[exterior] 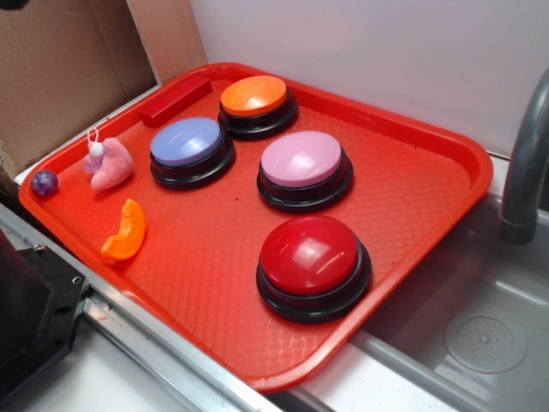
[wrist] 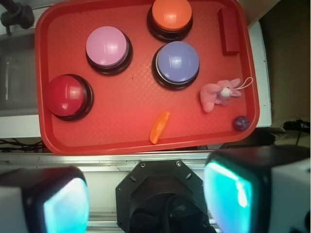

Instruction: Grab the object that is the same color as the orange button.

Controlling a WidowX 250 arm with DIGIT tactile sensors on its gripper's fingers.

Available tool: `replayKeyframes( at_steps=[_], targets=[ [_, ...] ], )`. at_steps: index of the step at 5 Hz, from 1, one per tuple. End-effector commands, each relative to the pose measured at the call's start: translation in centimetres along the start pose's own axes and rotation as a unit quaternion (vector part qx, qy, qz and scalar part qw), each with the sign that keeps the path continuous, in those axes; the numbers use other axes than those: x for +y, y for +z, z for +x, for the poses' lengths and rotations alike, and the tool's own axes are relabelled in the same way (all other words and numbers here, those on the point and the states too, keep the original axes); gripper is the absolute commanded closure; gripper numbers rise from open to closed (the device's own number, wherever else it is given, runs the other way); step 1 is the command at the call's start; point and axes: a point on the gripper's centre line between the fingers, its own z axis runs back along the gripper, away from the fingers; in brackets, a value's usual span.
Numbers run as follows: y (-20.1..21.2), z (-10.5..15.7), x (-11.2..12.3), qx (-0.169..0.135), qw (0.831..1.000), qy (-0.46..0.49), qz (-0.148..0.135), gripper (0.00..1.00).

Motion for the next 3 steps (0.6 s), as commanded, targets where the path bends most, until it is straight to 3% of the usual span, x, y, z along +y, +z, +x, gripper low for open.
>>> replayKeyframes(
  at_steps=[1, 3],
  targets=[
    [0.0, 0.0, 0.0, 0.000, 1.000, 0.000, 0.000, 0.00],
    [-4.6, 0.1, -0.1, -0.022, 0.997, 0.069, 0.004, 0.00]
  ],
)
